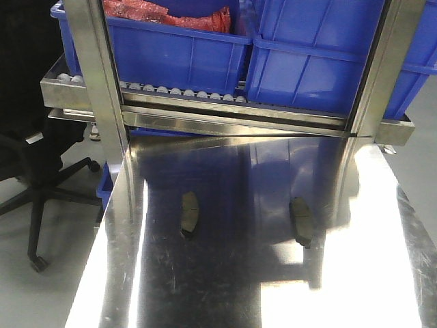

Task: Move and align brake pads A on conveyor
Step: 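Stop the base at the steel table holding two brake pads, then lower the left gripper onto the brake pad nearest it and close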

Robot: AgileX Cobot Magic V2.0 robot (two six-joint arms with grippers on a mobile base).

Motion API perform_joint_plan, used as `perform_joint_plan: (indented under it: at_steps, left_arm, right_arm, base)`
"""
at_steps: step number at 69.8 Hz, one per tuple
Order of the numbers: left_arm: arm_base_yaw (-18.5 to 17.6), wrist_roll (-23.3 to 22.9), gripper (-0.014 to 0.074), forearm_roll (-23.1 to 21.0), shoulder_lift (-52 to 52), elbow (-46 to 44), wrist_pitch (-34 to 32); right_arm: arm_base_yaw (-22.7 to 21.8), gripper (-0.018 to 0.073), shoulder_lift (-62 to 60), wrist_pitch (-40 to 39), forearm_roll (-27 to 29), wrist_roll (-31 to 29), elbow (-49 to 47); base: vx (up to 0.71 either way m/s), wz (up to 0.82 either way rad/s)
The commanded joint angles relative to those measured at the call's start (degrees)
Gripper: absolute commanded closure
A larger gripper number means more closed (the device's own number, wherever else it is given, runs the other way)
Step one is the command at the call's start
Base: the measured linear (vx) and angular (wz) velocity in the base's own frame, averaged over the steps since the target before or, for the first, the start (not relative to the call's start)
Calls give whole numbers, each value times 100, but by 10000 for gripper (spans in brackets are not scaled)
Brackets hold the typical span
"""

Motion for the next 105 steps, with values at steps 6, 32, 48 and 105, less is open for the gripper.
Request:
perform_joint_plan:
  at_steps: [6, 32, 48, 105]
  left_arm:
    - [-11, 10, 48, -8, 61, -136, -395]
    - [-11, 3, 48, -7, 61, -136, -686]
    - [-11, -8, 48, -7, 128, -136, -793]
    - [-1684, -444, 48, -1510, 7067, -3205, -1815]
  right_arm:
    - [-19, -30, 95, -415, -2, 1, -152]
    - [-19, -30, 95, -415, -2, 1, -152]
    - [-19, -30, 95, -423, -2, 1, -152]
    - [-19, -30, 95, -418, -2, 1, -152]
  base:
    - [0, 0]
    - [0, 0]
    - [0, 0]
    - [0, 0]
